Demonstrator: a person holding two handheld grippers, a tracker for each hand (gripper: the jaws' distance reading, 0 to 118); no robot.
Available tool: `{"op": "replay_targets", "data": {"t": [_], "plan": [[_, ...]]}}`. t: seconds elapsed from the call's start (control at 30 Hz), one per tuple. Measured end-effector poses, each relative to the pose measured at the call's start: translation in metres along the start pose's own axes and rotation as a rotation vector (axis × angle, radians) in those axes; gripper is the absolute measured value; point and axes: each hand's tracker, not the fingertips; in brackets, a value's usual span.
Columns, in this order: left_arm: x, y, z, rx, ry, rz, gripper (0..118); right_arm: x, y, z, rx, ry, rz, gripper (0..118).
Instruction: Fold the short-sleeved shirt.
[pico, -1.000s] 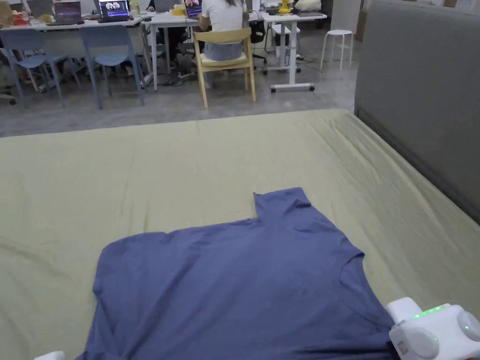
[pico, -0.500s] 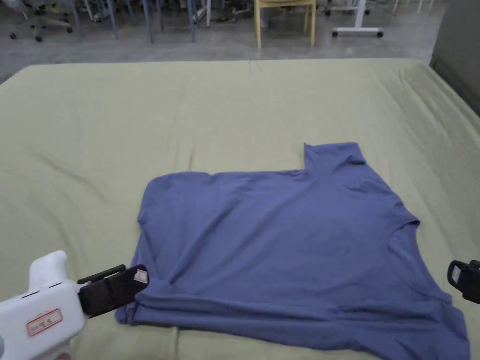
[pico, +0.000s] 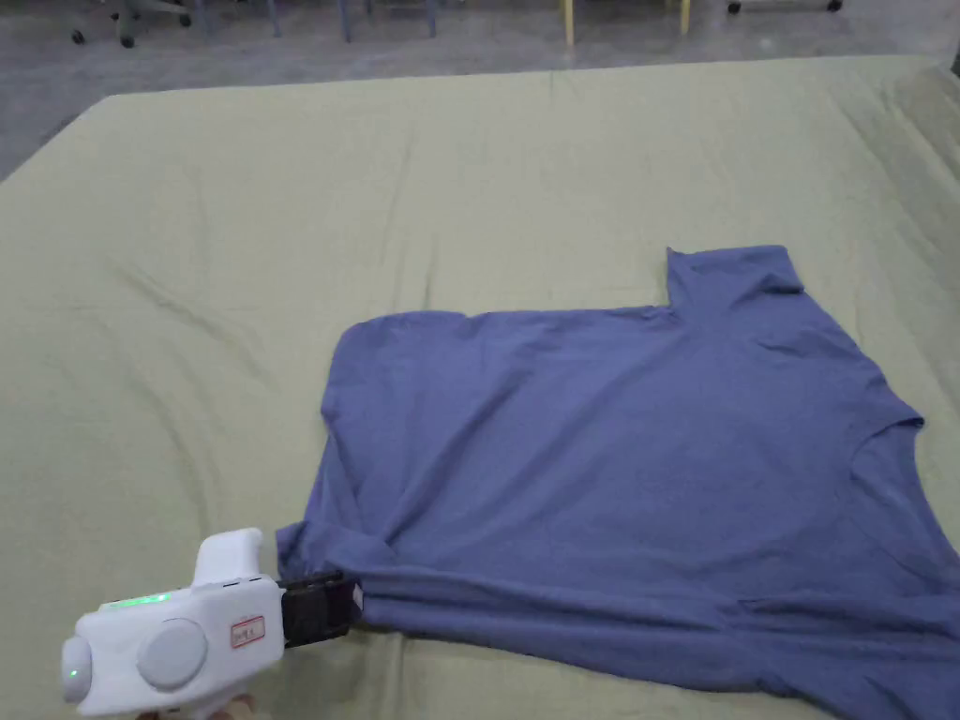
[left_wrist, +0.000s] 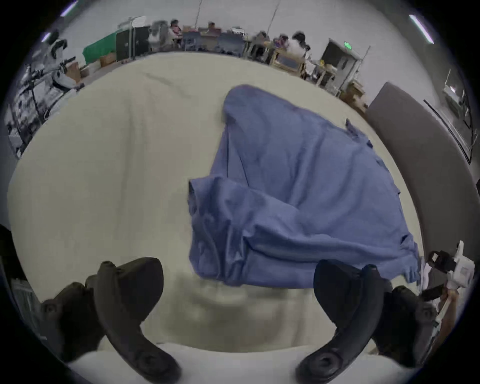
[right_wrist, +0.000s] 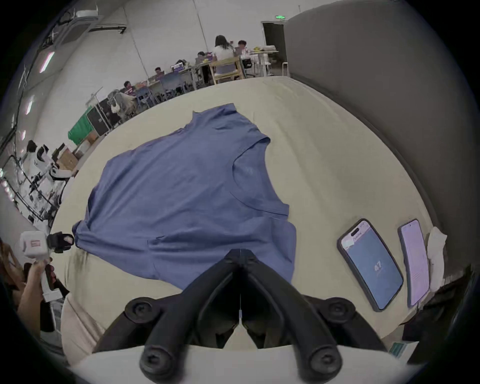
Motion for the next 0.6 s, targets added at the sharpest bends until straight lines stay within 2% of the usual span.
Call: {"op": "replay_targets", "data": {"t": [0.1, 0.13, 0.2, 0.23, 0.27, 0.3, 0.33, 0.4, 0.43, 0.47, 0.5, 0.53, 0.57, 0.6], "plan": [[0.012, -0.004, -0.024, -0.013, 0.118, -0.089, 105, 0.007, -0.003, -0.004, -0.024, -0.030, -0.006, 3], [0.018, -0.005, -0.029, -0.026, 0.158, -0.099, 92, 0.009, -0.006, -0.007, -0.046, -0.045, -0.007, 3], [0.023, -0.003, -0.019, 0.017, 0.118, -0.051, 87, 0.013, -0.011, -0.012, -0.088, -0.067, -0.009, 3], [0.015, -0.004, -0.012, 0.033, 0.104, -0.020, 72, 0.015, -0.015, -0.015, -0.117, -0.080, -0.002, 3], [0.013, -0.004, -0.005, 0.069, 0.102, 0.008, 32, 0.016, -0.017, -0.018, -0.138, -0.087, 0.008, 3], [0.008, -0.002, 0.006, 0.104, 0.003, 0.049, 7, 0.017, -0.020, -0.020, -0.156, -0.099, 0.020, 3], [0.012, -0.004, 0.013, 0.105, -0.142, 0.112, 7, 0.025, -0.022, -0.028, -0.169, -0.108, 0.024, 3], [0.029, -0.006, 0.033, 0.079, -0.114, 0.084, 7, 0.030, -0.022, -0.032, -0.180, -0.090, 0.023, 3], [0.032, -0.006, 0.039, 0.089, -0.119, 0.058, 7, 0.033, -0.021, -0.034, -0.178, -0.046, 0.004, 3], [0.033, -0.006, 0.045, 0.098, -0.140, 0.067, 7, 0.036, -0.020, -0.035, -0.173, -0.008, -0.020, 9], [0.027, 0.002, 0.046, 0.113, -0.178, 0.108, 7, 0.041, -0.018, -0.038, -0.173, 0.032, -0.063, 38], [0.026, 0.005, 0.049, 0.136, -0.192, 0.123, 7, 0.045, -0.017, -0.043, -0.191, 0.043, -0.100, 92], [0.025, 0.007, 0.052, 0.133, -0.194, 0.128, 7, 0.047, -0.017, -0.051, -0.237, 0.023, -0.133, 118], [0.026, 0.007, 0.054, 0.135, -0.188, 0.130, 7, 0.045, -0.022, -0.049, -0.258, 0.004, -0.151, 113]]}}
